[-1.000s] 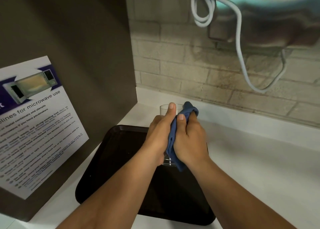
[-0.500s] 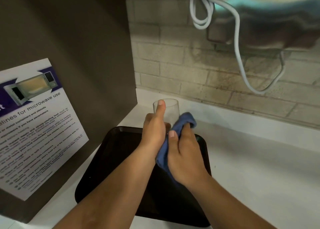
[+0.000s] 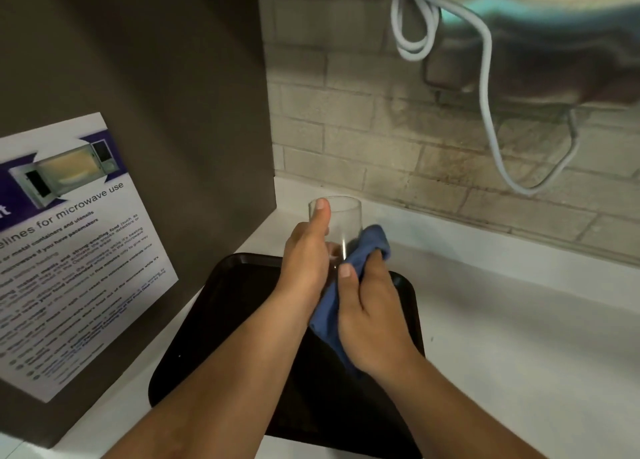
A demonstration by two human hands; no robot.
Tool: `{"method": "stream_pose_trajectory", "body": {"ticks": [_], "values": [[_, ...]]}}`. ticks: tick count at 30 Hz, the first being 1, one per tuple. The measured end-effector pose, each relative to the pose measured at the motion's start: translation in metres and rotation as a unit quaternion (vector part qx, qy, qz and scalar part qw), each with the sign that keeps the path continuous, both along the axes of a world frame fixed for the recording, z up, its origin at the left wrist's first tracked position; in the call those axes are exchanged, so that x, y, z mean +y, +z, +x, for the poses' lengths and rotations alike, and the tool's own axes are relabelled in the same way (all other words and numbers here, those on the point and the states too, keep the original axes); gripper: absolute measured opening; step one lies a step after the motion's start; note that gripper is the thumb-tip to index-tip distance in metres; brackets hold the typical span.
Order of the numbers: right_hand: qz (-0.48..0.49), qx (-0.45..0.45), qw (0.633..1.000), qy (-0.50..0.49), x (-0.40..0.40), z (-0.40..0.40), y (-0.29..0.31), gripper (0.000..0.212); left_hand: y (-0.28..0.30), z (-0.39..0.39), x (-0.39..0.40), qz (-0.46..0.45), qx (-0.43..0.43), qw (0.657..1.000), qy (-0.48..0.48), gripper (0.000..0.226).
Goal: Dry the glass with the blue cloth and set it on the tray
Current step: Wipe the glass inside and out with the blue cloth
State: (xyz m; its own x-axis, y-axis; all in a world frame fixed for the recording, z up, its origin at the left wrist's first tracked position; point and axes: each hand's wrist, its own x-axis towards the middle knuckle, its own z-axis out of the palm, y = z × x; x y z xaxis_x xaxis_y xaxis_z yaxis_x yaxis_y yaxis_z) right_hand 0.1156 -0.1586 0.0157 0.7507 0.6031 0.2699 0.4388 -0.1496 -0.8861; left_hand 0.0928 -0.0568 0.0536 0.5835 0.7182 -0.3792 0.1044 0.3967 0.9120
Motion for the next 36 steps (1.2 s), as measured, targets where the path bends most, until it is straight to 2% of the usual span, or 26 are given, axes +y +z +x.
{"method": "stream_pose_trajectory", "body": {"ticks": [3, 5, 8, 10, 12, 15, 17, 19, 21, 24, 26, 28, 30, 32, 34, 36], "values": [[0.021, 0.028, 0.998, -0.048, 0.014, 0.018, 0.02, 0.015, -0.002, -0.005, -0.006, -0.023, -0.018, 0.998, -0.048, 0.066], [0.046, 0.077, 0.995, -0.044, 0.018, 0.035, 0.026, 0.026, -0.002, -0.008, -0.006, -0.035, -0.033, 0.997, -0.057, 0.068], [0.055, 0.092, 0.993, -0.044, 0.023, 0.043, 0.022, 0.035, 0.001, -0.006, -0.005, 0.004, -0.01, 0.998, -0.066, 0.073], [0.048, 0.082, 0.993, -0.072, 0.021, 0.04, 0.019, 0.033, 0.003, -0.004, -0.005, 0.042, 0.022, 0.996, -0.073, 0.075], [0.036, 0.043, 0.994, -0.092, 0.018, 0.036, 0.02, 0.028, 0.001, -0.005, -0.008, 0.052, 0.03, 0.995, -0.075, 0.068], [0.03, -0.015, 0.995, -0.098, 0.018, 0.033, 0.022, 0.028, -0.005, -0.005, -0.014, 0.031, -0.007, 0.997, -0.07, 0.061], [0.024, -0.018, 0.994, -0.102, 0.02, 0.032, 0.026, 0.032, -0.005, -0.004, -0.016, 0.004, -0.034, 0.998, -0.06, 0.059], [0.04, 0.035, 0.993, -0.108, 0.021, 0.044, 0.032, 0.041, -0.001, -0.004, -0.017, -0.033, -0.044, 0.996, -0.064, 0.067], [0.055, 0.128, 0.985, -0.098, 0.019, 0.057, 0.038, 0.046, 0.003, -0.006, -0.018, -0.072, -0.044, 0.995, -0.061, 0.067], [0.043, 0.254, 0.965, -0.041, 0.01, 0.054, 0.032, 0.05, 0.009, -0.005, -0.017, -0.091, -0.054, 0.994, -0.04, 0.071], [0.0, 0.207, 0.978, -0.02, 0.003, 0.036, 0.016, 0.053, 0.013, -0.002, -0.011, -0.079, -0.045, 0.996, 0.001, 0.071], [-0.022, 0.097, 0.995, -0.019, -0.002, 0.015, 0.004, 0.041, 0.012, 0.002, -0.005, -0.054, -0.04, 0.997, 0.027, 0.073], [-0.016, -0.001, 1.0, -0.018, 0.0, 0.003, 0.003, 0.027, 0.006, 0.004, -0.004, -0.013, -0.021, 1.0, 0.019, 0.075], [-0.004, -0.068, 0.997, -0.04, 0.007, 0.006, 0.013, 0.024, -0.001, 0.002, -0.007, 0.008, -0.019, 1.0, -0.009, 0.074], [0.016, -0.025, 0.997, -0.064, 0.018, 0.02, 0.031, 0.024, -0.001, -0.003, -0.009, -0.017, -0.041, 0.998, -0.033, 0.073], [0.036, 0.092, 0.992, -0.075, 0.025, 0.039, 0.044, 0.039, 0.001, -0.005, -0.008, -0.021, -0.067, 0.997, -0.044, 0.069]]}}
